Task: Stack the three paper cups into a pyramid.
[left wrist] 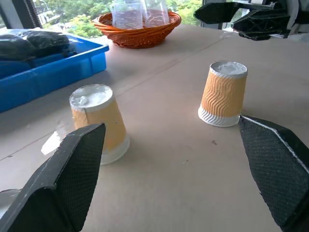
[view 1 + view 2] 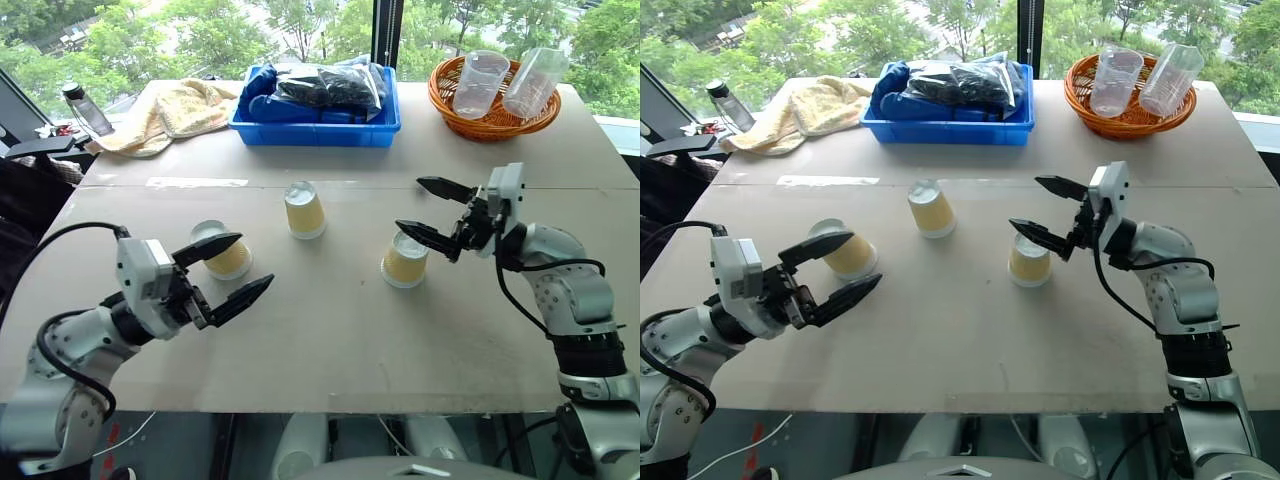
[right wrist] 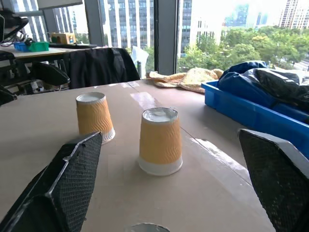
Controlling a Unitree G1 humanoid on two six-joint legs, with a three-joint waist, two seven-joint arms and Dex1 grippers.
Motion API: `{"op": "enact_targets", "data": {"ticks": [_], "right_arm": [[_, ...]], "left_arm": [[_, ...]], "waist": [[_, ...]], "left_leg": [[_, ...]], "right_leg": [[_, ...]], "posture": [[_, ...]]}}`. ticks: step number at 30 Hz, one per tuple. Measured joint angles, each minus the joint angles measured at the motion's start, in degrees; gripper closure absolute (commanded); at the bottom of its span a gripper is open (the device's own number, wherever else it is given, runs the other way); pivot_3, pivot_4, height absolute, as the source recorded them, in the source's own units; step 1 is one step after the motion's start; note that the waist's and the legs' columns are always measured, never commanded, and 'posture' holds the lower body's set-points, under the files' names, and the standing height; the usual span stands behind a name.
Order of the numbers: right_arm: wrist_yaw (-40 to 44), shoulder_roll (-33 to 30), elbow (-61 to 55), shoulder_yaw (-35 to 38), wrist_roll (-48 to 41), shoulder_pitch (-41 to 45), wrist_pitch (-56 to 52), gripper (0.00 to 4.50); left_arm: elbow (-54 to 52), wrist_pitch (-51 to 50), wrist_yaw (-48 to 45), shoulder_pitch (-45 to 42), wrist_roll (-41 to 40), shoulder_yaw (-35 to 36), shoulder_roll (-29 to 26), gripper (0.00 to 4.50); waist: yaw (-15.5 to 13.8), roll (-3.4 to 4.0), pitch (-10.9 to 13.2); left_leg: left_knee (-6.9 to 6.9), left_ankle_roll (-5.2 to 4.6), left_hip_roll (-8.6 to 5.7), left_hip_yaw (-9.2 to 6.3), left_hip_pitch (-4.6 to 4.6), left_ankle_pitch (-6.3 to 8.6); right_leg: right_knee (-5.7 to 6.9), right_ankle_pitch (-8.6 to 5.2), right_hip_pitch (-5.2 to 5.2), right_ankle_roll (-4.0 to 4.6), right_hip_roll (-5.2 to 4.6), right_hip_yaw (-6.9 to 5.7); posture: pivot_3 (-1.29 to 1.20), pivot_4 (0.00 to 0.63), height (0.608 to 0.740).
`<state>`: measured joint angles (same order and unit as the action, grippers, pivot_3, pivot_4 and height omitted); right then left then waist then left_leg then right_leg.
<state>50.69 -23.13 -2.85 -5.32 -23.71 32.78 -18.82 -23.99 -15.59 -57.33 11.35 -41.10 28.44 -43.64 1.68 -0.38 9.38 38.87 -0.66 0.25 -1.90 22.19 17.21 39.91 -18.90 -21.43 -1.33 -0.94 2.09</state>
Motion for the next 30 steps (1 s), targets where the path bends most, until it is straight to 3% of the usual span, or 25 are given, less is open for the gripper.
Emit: {"op": "enact_targets", "data": {"ticks": [6, 14, 23, 30], "right_arm": [[-7.97, 7.90, 4.18, -6.84, 5.64, 13.16, -11.43, 0.06], [-16.15, 20.26, 9.81, -13.00, 9.93, 17.65, -19.00, 0.06], [-15.74, 21.69, 13.19, -12.18, 11.49, 19.88, -16.12, 0.06], [-6.20, 15.81, -1.19, -6.87, 0.62, 14.33, -19.44, 0.06]], "left_arm": [[1.87, -1.71, -4.23, 2.03, -2.09, 10.01, -4.97, 0.00], [1.99, -4.12, -6.14, 9.13, -2.88, 20.81, -5.10, 0.00], [0.34, -4.41, -5.19, 9.50, -3.34, 22.47, -3.59, 0.00], [-0.14, -4.75, 0.90, 9.05, -1.62, 17.72, 1.91, 0.00]], "waist": [[0.76, 0.01, -0.01], [0.90, -0.11, -0.07], [0.93, -0.16, -0.11], [0.74, -0.18, -0.12]], "left_leg": [[-0.04, 0.08, 0.01, -0.09, 0.44, -0.04], [-0.32, 0.13, 0.00, -0.04, 0.68, -0.07], [-0.31, 0.16, -0.03, -0.06, 0.65, -0.09], [-0.37, 0.15, -0.03, -0.06, 0.65, -0.08]], "right_leg": [[-0.02, 0.00, -0.43, 0.01, -0.02, -0.15], [-0.03, 0.01, -0.82, 0.01, -0.14, -0.34], [0.01, 0.03, -0.82, 0.05, -0.22, -0.53], [-0.03, 0.03, -0.80, 0.05, -0.28, -0.59]], "posture": [[0.00, 0.150, 0.740], [0.00, 0.150, 0.740], [0.00, 0.150, 0.740], [0.00, 0.150, 0.740]]}}
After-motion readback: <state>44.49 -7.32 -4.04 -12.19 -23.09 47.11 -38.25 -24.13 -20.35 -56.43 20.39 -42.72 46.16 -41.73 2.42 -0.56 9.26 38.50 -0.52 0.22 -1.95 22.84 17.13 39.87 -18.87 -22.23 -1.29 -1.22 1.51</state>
